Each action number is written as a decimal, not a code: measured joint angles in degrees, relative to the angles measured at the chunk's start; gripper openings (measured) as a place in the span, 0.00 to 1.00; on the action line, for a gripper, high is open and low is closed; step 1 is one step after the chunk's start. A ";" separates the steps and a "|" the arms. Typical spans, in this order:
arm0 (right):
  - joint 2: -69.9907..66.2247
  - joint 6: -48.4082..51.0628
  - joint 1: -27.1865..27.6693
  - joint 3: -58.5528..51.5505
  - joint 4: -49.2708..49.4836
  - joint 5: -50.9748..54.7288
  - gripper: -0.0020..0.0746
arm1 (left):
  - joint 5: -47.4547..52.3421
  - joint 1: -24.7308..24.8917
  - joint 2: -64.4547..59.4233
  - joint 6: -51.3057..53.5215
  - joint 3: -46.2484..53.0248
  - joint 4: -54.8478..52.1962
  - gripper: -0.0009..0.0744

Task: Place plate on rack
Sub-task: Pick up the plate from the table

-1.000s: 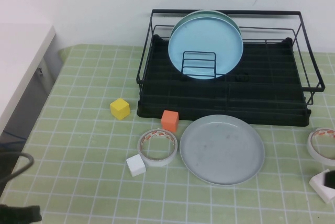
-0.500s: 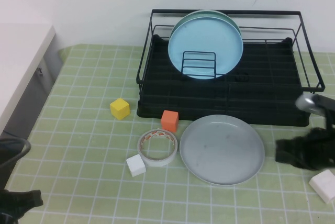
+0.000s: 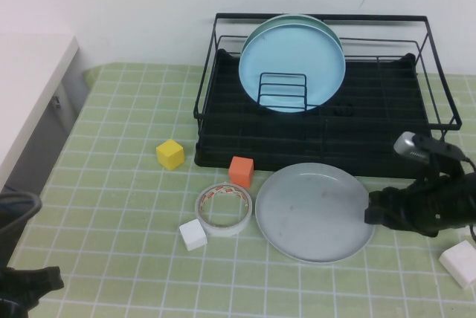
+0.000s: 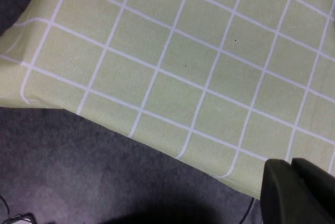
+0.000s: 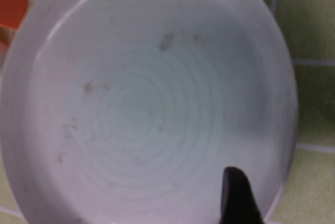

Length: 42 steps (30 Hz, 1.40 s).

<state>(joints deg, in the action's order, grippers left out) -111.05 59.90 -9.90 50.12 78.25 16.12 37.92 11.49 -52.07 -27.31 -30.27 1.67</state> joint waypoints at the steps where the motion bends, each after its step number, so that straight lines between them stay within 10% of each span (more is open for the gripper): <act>1: -0.81 0.00 0.00 0.25 0.09 0.23 0.52 | -0.03 0.00 0.00 0.00 0.00 0.00 0.01; 17: -9.16 -0.67 0.00 6.27 1.39 8.99 0.07 | -0.13 0.00 0.00 0.20 0.00 1.06 0.01; 27: -9.74 -0.67 0.00 6.47 1.66 10.34 0.04 | 1.00 0.00 0.00 0.20 0.00 4.47 0.01; 42: 2.15 -0.67 -2.69 2.14 -5.28 26.56 0.04 | 0.28 0.00 0.00 43.47 0.00 62.77 0.08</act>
<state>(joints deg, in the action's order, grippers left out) -108.90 59.23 -12.59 52.26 72.98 42.68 38.19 11.49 -52.07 16.17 -30.27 64.44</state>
